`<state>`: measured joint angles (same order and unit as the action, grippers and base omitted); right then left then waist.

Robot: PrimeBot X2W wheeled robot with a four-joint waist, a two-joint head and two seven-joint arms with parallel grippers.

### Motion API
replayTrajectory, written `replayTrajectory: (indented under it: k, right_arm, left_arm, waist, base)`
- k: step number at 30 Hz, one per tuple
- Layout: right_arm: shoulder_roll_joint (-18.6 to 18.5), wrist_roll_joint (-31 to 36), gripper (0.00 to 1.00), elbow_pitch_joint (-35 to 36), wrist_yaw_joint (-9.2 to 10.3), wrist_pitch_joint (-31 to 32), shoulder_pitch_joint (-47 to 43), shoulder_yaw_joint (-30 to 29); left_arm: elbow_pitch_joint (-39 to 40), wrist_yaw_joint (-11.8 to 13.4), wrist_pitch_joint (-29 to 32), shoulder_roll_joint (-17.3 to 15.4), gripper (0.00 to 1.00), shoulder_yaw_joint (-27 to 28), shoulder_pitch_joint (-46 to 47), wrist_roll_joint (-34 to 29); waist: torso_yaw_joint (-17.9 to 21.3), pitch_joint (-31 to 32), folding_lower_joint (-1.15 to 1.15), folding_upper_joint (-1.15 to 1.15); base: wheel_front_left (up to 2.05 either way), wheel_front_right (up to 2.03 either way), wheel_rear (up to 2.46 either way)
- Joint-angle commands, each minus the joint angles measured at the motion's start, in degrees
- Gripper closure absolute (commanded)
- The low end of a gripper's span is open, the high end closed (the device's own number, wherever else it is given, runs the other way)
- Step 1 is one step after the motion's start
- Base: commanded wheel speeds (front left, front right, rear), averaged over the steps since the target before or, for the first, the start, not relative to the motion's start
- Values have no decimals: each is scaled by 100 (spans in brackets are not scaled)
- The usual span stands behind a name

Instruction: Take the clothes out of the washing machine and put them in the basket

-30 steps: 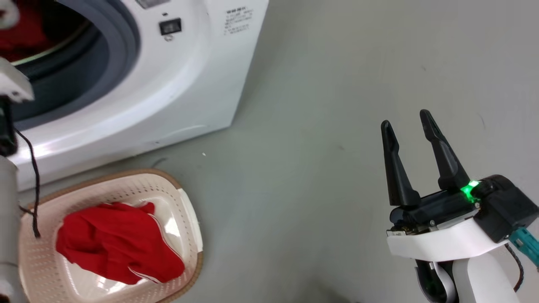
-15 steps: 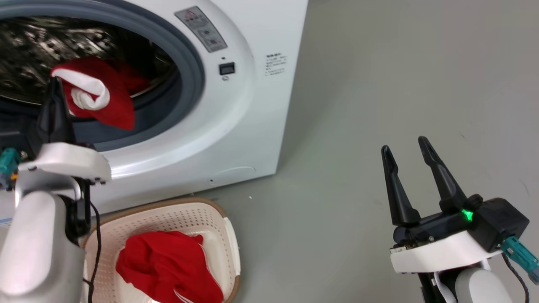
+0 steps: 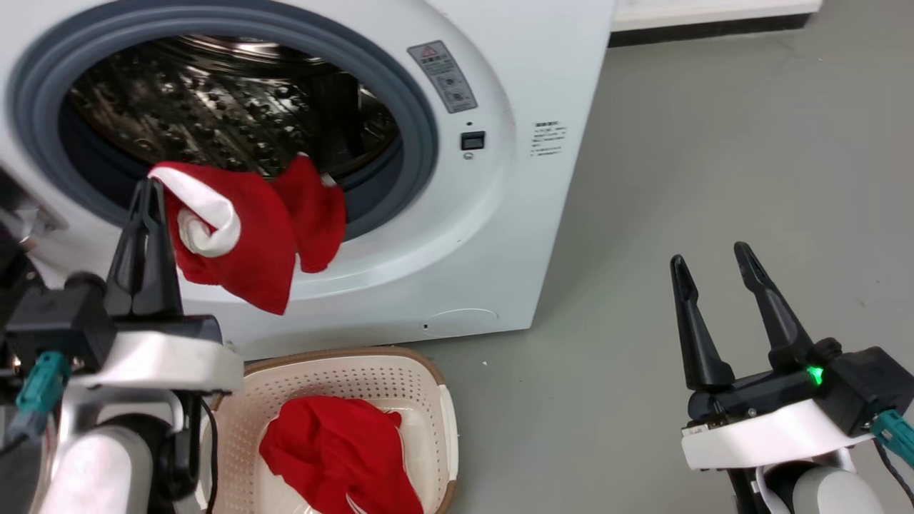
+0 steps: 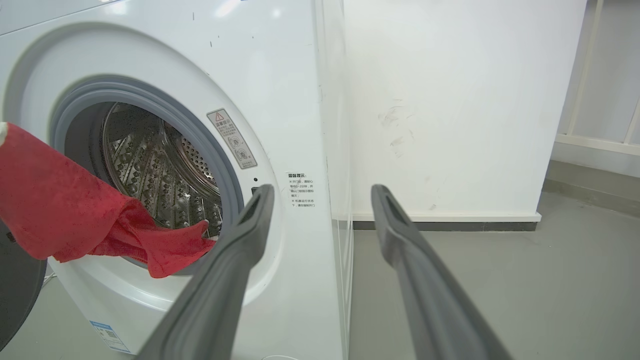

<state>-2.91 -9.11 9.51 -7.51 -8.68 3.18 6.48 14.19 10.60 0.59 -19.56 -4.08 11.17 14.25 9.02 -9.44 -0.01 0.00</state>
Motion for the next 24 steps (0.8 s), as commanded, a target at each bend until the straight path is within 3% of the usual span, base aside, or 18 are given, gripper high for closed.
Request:
replayTrajectory:
  k: [1, 7, 12, 18, 24]
  right_arm:
    - [4, 0, 0, 42, 4, 6, -71, -21]
    - [3, 43, 0, 119, 4, 99, -110, -64]
    - [3, 82, 0, 195, 4, 160, -92, -49]
    - [4, 107, 0, 259, 4, 207, -47, -7]
    - [4, 171, 0, 337, 4, 263, 82, 18]
  left_arm:
    - [205, 49, 30, 34, 100, -35, -134, -52]
    - [863, 204, 188, 191, 100, -240, -648, -89]
    - [893, 285, 252, 361, 100, -360, -1059, 63]
    - [134, 245, 100, 663, 100, -502, -1571, 429]
    - [-1352, -9, -401, 993, 100, -604, -1590, 800]
  waist:
    - [-126, 36, 1, 0]
    - [-334, 98, 1, 0]
    - [-429, 57, 1, 0]
    - [-454, -102, 1, 0]
    - [-398, -419, 1, 0]
  base:
    - [0, 0, 0]
    - [0, 0, 0]
    - [0, 0, 0]
    - [0, 0, 0]
    - [0, 0, 0]
